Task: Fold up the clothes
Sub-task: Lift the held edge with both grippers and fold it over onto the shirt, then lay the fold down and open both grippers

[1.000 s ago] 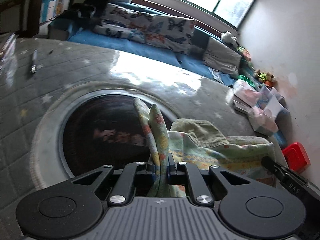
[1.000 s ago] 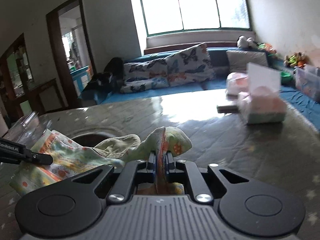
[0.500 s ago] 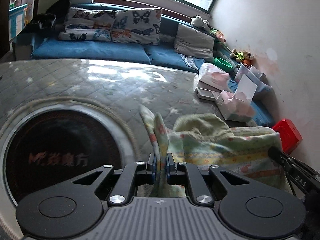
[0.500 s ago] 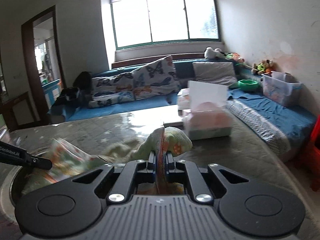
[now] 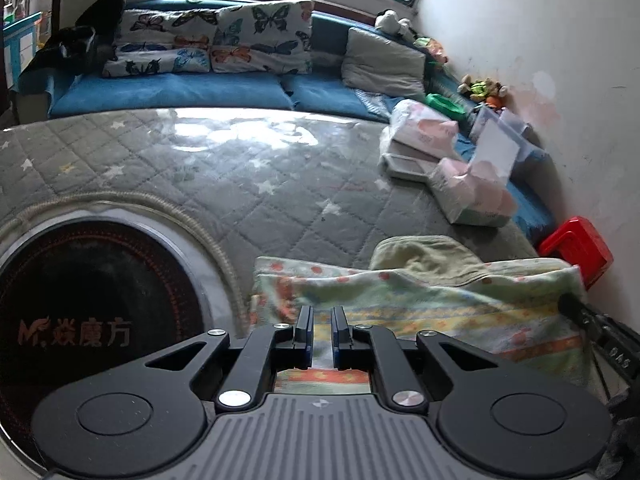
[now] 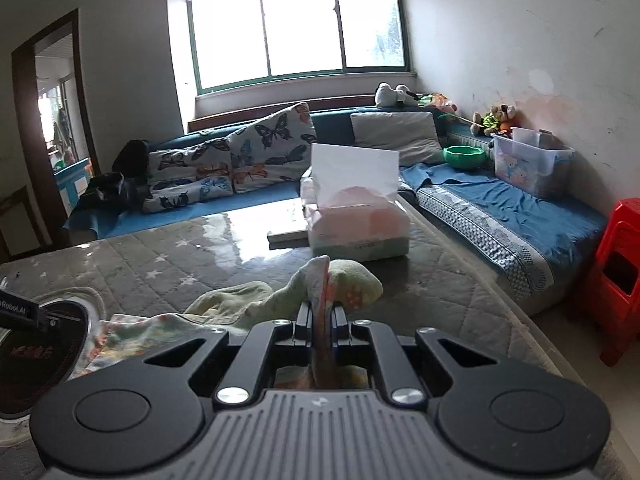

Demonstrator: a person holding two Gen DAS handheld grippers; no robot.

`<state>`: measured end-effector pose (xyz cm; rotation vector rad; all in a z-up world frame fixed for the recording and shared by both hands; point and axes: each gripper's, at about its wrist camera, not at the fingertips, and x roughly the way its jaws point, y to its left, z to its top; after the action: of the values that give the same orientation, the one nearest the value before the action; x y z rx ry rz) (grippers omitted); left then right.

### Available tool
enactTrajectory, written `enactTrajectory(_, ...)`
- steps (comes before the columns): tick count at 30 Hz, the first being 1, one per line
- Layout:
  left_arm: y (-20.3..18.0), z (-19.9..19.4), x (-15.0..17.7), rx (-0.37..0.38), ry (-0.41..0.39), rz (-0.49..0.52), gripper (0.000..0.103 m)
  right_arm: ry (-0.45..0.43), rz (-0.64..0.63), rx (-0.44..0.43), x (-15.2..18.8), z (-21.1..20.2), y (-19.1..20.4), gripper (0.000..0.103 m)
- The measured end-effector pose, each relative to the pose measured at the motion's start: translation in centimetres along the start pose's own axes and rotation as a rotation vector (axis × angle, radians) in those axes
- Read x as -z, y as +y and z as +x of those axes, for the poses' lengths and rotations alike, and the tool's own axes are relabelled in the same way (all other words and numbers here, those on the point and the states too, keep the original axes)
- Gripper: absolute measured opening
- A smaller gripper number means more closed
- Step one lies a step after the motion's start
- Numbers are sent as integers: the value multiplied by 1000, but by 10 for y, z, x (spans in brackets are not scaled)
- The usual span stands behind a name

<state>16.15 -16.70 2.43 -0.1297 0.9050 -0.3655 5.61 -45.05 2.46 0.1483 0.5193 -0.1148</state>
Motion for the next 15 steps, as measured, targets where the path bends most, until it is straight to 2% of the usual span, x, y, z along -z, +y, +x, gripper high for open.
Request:
enactTrajectory(6, 11, 11, 4, -35, 26, -11, 14, 23, 2, 32, 3, 9, -8, 8)
enactTrajectory(9, 10, 13, 6, -37, 30, -4, 24, 41, 1, 46, 6, 14, -10, 11)
enactTrajectory(10, 9, 13, 7, -42, 30, 1, 30, 44, -1, 53, 7, 16, -10, 12)
enactTrajectory(11, 8, 13, 7, -45, 29, 6, 33, 45, -1, 60, 8, 16, -11, 16)
enactTrajectory(15, 7, 13, 9, -51, 31, 10, 39, 46, 9, 79, 8, 17, -14, 20)
